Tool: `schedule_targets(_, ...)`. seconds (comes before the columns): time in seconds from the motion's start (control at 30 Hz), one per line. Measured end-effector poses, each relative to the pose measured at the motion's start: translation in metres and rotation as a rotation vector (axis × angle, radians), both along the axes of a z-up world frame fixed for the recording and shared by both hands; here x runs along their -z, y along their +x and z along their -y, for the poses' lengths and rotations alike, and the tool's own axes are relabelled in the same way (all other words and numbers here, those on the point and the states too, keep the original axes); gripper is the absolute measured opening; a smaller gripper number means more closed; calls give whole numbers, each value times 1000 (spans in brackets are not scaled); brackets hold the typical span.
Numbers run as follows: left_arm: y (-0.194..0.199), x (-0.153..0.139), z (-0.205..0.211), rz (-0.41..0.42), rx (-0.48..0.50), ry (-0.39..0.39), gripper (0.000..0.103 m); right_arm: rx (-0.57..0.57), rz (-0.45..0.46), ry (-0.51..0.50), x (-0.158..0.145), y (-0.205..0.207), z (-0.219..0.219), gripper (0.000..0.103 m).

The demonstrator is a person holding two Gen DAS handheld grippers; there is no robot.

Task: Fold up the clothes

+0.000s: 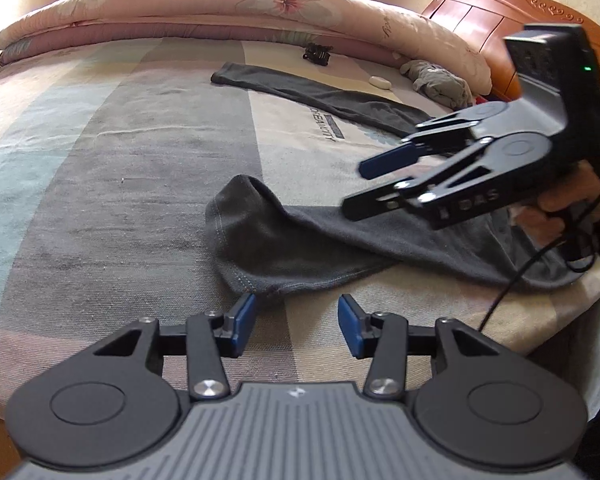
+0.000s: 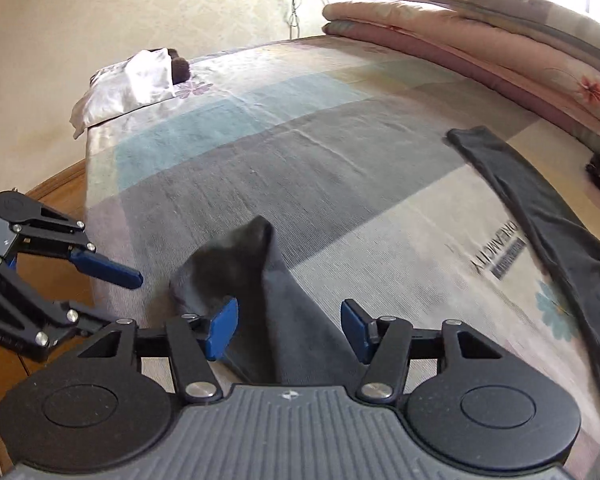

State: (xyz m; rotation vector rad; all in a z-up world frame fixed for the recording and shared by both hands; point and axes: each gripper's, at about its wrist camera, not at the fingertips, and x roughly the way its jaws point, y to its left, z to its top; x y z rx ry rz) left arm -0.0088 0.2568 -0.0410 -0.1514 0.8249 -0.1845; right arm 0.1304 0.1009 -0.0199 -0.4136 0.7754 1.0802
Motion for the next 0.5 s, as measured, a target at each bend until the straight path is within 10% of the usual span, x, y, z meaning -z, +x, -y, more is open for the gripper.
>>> schedule_targets(0.3, 4, 16, -1, -26, 29, -38, 46, -75, -21, -64, 36, 23, -63, 48)
schedule_targets(0.4, 3, 20, -6, -31, 28, -49, 46, -111, -49, -71, 39, 24, -65, 15)
schedule_targets(0.5, 2, 20, -10, -30, 21, -60, 46, -122, -17, -66, 30, 20, -64, 7)
